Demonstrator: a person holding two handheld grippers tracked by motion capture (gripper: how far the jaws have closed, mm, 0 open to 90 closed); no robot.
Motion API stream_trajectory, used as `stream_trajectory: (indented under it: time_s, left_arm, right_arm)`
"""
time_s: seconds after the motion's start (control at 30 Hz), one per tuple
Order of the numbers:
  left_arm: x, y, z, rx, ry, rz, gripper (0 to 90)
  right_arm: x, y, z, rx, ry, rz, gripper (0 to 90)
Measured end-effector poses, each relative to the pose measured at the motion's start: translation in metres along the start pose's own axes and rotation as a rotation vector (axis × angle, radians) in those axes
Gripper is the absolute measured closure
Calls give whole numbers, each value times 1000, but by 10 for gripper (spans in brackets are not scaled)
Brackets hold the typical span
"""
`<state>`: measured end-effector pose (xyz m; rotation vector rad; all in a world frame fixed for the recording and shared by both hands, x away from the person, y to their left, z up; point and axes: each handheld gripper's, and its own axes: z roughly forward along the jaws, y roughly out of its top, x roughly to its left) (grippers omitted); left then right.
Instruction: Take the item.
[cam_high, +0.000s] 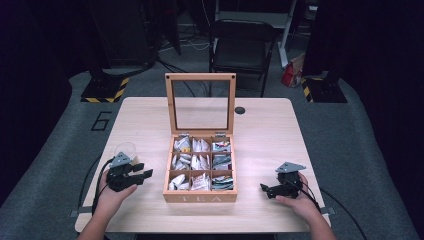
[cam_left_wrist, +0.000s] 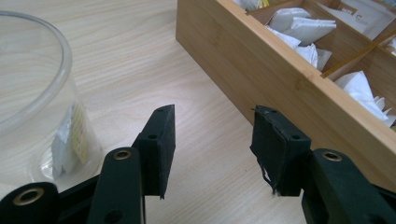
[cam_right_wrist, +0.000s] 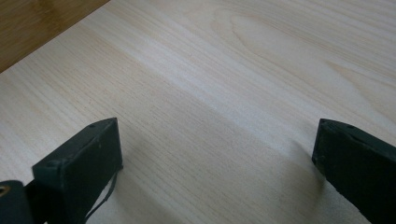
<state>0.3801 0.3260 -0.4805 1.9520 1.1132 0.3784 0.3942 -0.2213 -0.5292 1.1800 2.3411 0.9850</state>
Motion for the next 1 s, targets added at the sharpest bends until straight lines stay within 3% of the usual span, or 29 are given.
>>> stream_trajectory:
  time_s: [0.43, 0.73, 1.0]
  left_arm:
    - [4, -10, 11, 48, 4, 0, 474]
    - [5, -13, 16, 51, 8, -7, 468]
    - [4, -13, 19, 66, 7, 14, 465]
  right_arm:
    - [0, 0, 0, -1, 0, 0, 9]
    - [0, 0, 0, -4, -3, 1, 9]
    - [0, 0, 0, -6, -2, 2, 9]
